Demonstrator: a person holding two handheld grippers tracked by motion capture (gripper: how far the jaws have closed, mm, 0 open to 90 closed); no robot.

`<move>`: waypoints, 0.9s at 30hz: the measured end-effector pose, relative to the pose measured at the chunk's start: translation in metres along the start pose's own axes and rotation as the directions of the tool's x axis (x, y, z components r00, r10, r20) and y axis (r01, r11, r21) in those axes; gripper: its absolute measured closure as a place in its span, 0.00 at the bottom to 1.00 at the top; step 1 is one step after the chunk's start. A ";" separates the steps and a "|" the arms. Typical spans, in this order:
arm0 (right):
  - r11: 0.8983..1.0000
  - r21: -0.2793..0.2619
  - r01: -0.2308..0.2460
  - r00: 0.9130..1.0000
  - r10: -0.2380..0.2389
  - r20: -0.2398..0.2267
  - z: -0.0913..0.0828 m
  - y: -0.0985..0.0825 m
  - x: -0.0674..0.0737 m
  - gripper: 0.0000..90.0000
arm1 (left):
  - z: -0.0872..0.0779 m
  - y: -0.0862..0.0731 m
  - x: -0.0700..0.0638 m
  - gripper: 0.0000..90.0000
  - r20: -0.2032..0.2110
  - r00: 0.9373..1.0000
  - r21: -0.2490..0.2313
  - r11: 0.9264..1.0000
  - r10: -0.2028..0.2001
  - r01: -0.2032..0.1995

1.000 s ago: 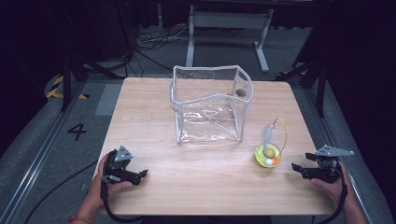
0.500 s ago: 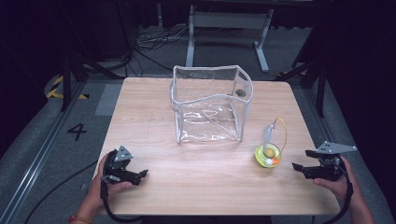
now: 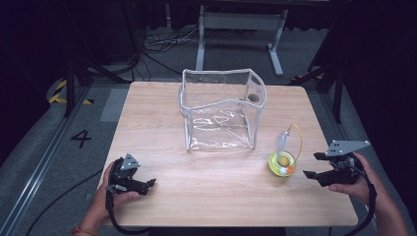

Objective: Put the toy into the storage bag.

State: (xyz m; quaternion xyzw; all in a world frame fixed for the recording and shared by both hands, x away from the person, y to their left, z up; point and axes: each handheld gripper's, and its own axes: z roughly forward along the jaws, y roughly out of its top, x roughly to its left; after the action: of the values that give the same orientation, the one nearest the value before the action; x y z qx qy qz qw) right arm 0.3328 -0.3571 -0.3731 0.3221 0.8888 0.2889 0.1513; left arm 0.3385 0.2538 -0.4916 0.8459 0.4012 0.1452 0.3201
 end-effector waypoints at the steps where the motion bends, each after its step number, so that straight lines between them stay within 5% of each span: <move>1: 1.000 0.008 0.012 1.000 -0.012 0.000 0.000 0.005 0.001 0.29 | 0.000 0.000 -0.001 0.00 0.008 1.000 0.004 1.000 -0.011 0.011; 17: 0.995 0.080 0.055 0.998 -0.053 -0.027 0.003 0.047 0.004 0.38 | 0.000 0.000 0.000 0.00 0.003 1.000 0.001 1.000 -0.006 0.006; 27: 0.986 0.132 0.098 0.995 -0.092 -0.047 0.008 0.065 0.007 0.55 | 0.000 0.000 0.000 0.00 0.003 1.000 0.001 1.000 -0.006 0.006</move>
State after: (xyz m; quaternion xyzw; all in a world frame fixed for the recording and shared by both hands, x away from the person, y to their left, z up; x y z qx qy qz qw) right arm 0.3624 -0.3086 -0.3402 0.2827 0.9235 0.2275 0.1246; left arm 0.3382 0.2536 -0.4917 0.8450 0.4036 0.1428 0.3206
